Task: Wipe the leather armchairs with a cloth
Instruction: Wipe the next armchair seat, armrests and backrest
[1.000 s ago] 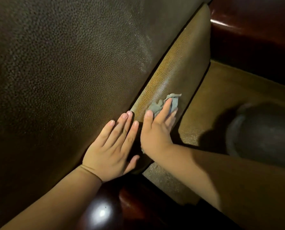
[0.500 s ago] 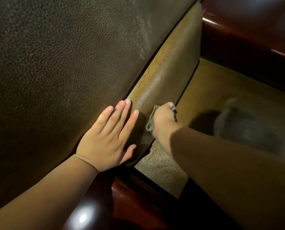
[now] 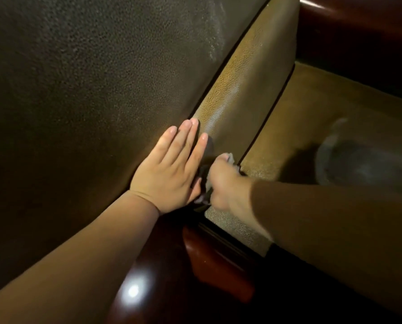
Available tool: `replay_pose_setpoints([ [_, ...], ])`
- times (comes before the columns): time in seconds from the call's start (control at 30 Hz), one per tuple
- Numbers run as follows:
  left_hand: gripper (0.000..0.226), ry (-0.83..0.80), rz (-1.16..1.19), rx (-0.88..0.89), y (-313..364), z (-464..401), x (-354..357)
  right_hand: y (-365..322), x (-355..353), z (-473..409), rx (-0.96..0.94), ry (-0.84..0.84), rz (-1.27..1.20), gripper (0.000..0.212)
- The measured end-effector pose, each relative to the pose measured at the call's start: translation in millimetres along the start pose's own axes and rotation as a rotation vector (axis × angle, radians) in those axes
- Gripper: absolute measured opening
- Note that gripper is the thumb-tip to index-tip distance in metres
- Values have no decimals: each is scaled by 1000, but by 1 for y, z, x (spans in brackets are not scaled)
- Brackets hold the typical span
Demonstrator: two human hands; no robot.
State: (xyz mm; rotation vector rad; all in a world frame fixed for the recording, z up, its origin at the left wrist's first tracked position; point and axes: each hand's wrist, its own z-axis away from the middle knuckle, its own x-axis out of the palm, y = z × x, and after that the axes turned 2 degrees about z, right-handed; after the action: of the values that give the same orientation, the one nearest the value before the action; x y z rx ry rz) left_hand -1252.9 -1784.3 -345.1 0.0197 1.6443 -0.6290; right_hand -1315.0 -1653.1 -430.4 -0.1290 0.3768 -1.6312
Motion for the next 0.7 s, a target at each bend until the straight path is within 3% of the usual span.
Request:
replay_pose_setpoints([
  [0.1, 84, -5, 18, 7, -2, -1, 1, -29, -2, -6, -166, -94, -17, 59],
  [0.13, 84, -9, 24, 10, -2, -2, 0, -31, 1, -2, -199, -22, -115, 60],
  [0.2, 84, -20, 18, 7, 0, -3, -1, -11, 11, 18, -221, 155, 23, 63],
  [0.23, 83, -15, 5, 3, 1, -3, -2, 4, 16, 32, -220, 135, 92, 65],
  [0.37, 73, -11, -18, 17, 3, -2, -14, 34, 12, 63, -195, -269, 57, 60],
  [0.43, 70, -25, 12, -12, 6, 9, -14, 18, 11, 53, -132, -89, 143, 65],
  [0.5, 74, -43, 72, -74, 12, 37, -13, 12, 16, 49, -203, 75, 227, 66],
  [0.6, 84, -71, 101, -87, 26, 96, -3, 44, 23, 54, -505, 56, 413, 65],
  [0.63, 86, -77, 95, -67, 27, 106, 1, 63, 26, 59, -557, 18, 497, 67],
  [0.7, 86, -62, 119, -57, 27, 111, 7, 86, 34, 70, -515, -17, 426, 74],
])
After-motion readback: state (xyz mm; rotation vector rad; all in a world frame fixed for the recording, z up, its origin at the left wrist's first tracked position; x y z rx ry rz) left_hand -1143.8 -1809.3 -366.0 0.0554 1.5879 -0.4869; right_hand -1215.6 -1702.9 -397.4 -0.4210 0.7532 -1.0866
